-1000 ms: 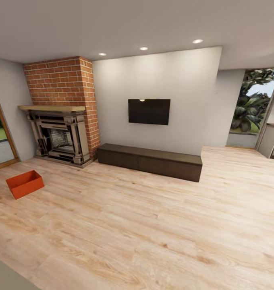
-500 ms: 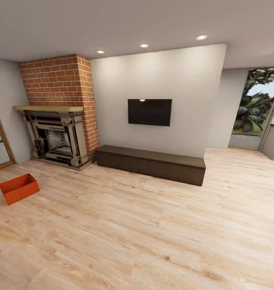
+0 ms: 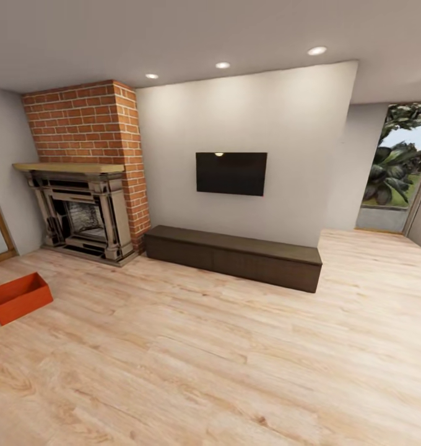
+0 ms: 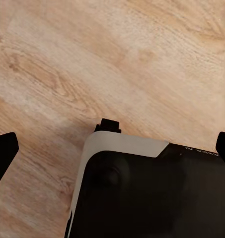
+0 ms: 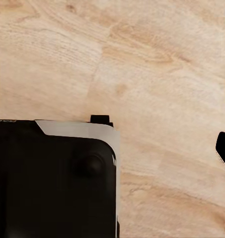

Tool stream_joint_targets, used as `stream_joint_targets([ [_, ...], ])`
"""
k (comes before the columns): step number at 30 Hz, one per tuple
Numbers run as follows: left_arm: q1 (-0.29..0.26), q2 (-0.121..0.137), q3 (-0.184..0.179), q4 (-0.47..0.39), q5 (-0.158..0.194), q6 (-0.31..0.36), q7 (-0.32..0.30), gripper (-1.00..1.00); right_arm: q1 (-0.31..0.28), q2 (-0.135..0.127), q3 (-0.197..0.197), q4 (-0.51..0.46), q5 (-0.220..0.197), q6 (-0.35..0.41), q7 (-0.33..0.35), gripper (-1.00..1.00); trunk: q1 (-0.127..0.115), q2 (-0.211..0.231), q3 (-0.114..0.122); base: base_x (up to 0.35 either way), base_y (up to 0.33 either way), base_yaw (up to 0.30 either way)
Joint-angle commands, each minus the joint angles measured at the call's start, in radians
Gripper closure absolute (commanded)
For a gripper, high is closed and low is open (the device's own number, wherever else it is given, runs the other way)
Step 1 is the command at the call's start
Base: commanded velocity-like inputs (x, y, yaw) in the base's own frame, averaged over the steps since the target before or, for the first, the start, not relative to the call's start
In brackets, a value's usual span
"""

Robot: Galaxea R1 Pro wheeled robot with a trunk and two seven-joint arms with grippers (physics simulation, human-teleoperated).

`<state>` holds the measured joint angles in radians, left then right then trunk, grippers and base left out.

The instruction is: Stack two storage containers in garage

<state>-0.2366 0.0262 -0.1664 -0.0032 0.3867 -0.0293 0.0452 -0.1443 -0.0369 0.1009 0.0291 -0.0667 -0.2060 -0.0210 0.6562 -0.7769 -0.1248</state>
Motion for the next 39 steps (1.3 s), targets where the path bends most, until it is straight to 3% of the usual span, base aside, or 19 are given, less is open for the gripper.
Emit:
stream_joint_targets([
  [1,-0.001,0.0,-0.009,0.0,0.008,-0.003,0.002,-1.0,-0.001,0.0,0.008,0.003,-0.008,-0.006,-0.002,-1.0,0.001,-0.001,-0.002,0.323,0.0,0.031],
  [39,-0.001,0.0,-0.009,0.0,0.008,-0.003,0.002,-1.0,-0.001,-0.001,0.006,0.003,-0.01,-0.006,-0.002,-1.0,0.001,-0.001,-0.002,0.323,0.0,0.252],
])
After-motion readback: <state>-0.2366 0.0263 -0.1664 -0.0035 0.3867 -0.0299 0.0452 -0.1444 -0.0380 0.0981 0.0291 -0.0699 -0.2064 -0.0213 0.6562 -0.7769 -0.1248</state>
